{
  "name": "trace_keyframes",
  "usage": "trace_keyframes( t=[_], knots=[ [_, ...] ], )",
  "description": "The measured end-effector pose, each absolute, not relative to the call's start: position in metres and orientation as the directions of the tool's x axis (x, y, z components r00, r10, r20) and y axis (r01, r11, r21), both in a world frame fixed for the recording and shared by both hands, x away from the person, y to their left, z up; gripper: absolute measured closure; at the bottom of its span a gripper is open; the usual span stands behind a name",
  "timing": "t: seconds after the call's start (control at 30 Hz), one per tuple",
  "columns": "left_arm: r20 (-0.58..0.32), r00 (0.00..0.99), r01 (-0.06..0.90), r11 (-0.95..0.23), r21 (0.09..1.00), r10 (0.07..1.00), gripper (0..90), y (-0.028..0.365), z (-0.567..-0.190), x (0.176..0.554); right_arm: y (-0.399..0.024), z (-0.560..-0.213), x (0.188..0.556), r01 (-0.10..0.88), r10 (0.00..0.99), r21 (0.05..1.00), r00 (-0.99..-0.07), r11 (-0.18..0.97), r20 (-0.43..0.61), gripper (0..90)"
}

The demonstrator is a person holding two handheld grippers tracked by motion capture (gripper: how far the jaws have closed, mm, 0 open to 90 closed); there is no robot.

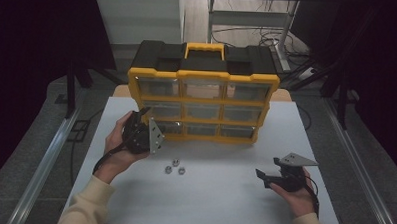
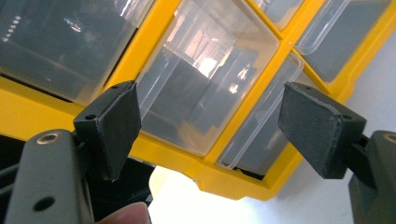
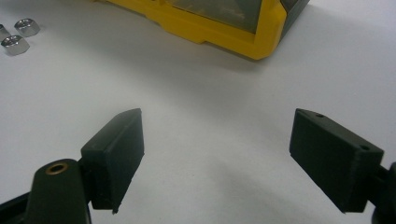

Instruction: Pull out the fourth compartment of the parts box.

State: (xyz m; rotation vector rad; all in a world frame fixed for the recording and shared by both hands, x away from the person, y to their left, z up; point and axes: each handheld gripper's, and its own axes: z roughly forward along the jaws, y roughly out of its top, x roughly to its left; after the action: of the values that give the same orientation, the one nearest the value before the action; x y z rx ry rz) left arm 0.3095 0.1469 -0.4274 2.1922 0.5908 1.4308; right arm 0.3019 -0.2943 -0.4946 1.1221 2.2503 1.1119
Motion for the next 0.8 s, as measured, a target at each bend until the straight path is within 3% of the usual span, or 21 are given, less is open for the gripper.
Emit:
trace_keyframes(
  t=[0.57,0.8],
  knots=[
    [0.752,0.35,0.104,-0.821,0.561,0.558,22.2,0.147,-0.424,0.321,-0.292,-0.494,0.303,0.489,0.793,0.794,-0.609,0.362,0.014,18.2],
    [0.792,0.337,0.09,-0.855,0.511,0.509,23.2,0.141,-0.424,0.328,-0.293,-0.495,0.303,0.491,0.794,0.793,-0.608,0.36,0.016,18.2]
  ],
)
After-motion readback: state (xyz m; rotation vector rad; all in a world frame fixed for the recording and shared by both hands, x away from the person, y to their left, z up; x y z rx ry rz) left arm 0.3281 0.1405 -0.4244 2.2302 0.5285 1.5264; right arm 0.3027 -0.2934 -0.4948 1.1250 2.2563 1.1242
